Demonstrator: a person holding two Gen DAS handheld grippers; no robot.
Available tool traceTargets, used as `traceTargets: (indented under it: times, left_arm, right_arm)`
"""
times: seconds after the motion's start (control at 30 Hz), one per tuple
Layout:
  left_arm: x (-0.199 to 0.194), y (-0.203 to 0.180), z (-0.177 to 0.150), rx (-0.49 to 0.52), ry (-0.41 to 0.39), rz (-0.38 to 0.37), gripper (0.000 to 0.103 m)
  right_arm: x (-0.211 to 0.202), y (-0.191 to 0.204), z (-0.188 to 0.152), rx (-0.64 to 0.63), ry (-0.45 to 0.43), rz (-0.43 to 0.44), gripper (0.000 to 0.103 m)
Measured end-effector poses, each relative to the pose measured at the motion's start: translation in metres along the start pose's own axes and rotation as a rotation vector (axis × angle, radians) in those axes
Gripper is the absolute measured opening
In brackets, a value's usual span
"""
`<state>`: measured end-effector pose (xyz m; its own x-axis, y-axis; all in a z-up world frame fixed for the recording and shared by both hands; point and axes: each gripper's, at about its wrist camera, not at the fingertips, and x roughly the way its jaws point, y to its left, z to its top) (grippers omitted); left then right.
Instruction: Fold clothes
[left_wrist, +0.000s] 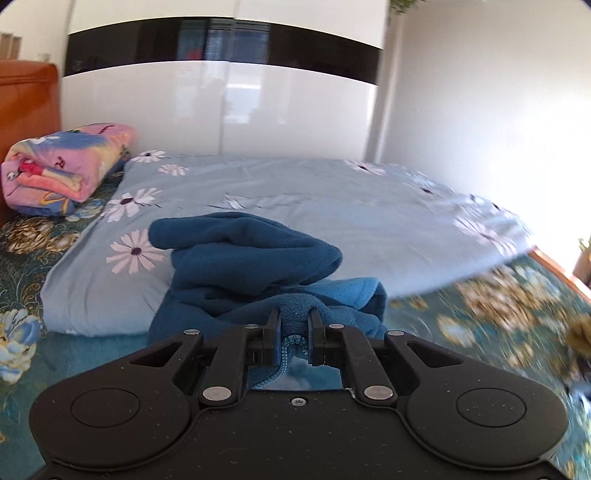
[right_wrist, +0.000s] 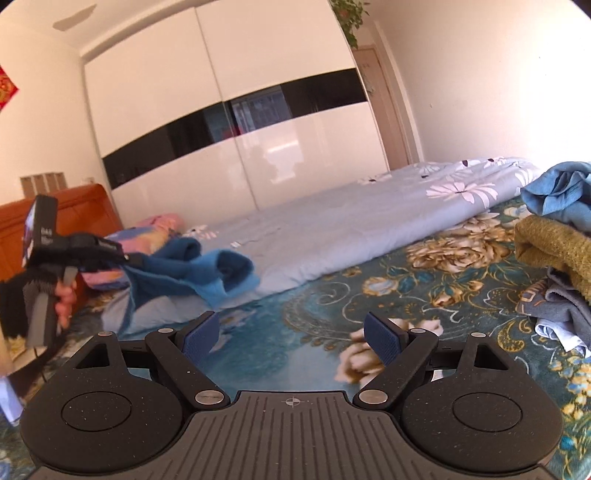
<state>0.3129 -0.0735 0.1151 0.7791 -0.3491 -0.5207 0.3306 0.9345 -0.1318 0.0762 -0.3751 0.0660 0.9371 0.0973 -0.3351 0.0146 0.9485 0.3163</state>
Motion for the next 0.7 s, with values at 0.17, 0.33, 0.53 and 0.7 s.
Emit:
traceTargets:
  times: [0.17, 0.33, 0.53, 0.7]
  left_arm:
    - [-0.043, -0.053, -0.058, -0.016, 0.062, -0.152, 0.01]
    - [-0.049, -0.115, -0.109, -0.003, 0.132, -0.296, 0.01]
    - [-0.024, -0.128, -0.139, -0.043, 0.185, -0.321, 0.014]
    - [-0.042, -0.106, -0.145, -0.103, 0.176, -0.393, 0.02]
  right_arm:
    - [-0.036, 0.006, -0.018, 0.023, 0.008, 0.017, 0.085]
    - [-0.059, -0.003, -0.033, 0.052, 0.028, -0.009, 0.087]
    - [-0.071, -0.021, -0.045, 0.094, 0.068, -0.077, 0.09]
    - [-0.057, -0.029, -0.051, 0.136, 0.108, -0.079, 0.092]
